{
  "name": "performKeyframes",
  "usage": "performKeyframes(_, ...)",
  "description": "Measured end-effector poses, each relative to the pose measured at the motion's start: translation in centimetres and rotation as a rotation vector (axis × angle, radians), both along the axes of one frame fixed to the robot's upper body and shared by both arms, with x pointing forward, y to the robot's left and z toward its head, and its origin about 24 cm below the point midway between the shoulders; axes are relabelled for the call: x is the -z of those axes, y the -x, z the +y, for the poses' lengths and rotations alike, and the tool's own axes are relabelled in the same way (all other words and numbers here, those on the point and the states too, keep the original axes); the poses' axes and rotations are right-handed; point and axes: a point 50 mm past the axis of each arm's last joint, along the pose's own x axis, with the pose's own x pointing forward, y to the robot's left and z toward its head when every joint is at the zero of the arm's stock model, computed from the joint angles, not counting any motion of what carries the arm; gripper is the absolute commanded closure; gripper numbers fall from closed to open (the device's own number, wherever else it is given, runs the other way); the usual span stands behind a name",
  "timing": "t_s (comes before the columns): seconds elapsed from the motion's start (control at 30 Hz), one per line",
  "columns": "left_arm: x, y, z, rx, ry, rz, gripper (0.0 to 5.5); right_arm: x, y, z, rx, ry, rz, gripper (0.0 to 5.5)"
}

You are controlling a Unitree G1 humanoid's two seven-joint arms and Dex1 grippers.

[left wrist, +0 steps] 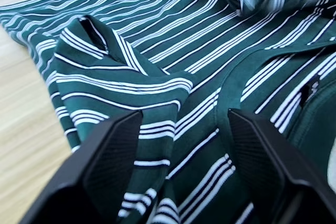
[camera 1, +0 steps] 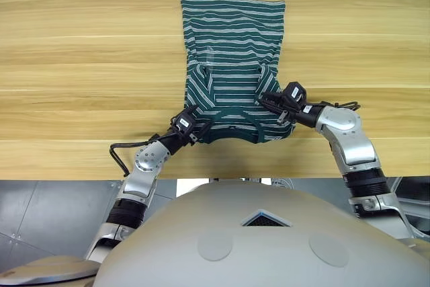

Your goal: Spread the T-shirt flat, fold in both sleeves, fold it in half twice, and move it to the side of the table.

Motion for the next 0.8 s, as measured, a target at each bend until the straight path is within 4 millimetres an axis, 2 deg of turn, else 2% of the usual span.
performKeyframes(0.13, 0.1, 0.2, 0.1, 0.001, -0.004, 0.007, 2.58, -0.7, 0.0, 0.2, -0.012, -0.052, 0.011, 3.07)
performKeyframes(0.23, 0.3, 0.9, 0.4, 0.002, -0.009, 0.03, 2.58, -1.1, -0.2, -0.7, 0.004, -0.045, -0.003, 3.04)
performKeyframes(0.4, 0.6, 1.9, 0.9, -0.008, 0.001, 0.075, 2.58, -2.6, -1.1, -6.1, 0.041, 0.034, -0.214, 3.04)
performKeyframes(0.5, 0.6, 2.2, 0.9, -0.015, 0.021, 0.087, 2.58, -2.6, -0.5, -9.6, 0.014, 0.133, -0.353, 3.04)
performKeyframes(0.57, 0.5, 2.2, 1.0, -0.014, 0.03, 0.092, 2.58, -1.8, 0.4, -11.8, -0.025, 0.214, -0.382, 3.04)
performKeyframes(0.63, -0.5, 1.9, 1.0, -0.02, 0.091, 0.073, 2.58, -1.1, 1.3, -13.2, -0.094, 0.273, -0.36, 3.04)
performKeyframes(0.67, -1.2, 1.6, 1.1, -0.026, 0.13, 0.052, 2.58, -0.7, 1.6, -13.4, -0.137, 0.293, -0.351, 2.86)
performKeyframes(0.8, -6.8, -1.1, 1.9, -0.041, 0.337, -0.155, 2.58, 1.1, 2.3, -12.3, -0.352, 0.332, -0.309, 2.25)
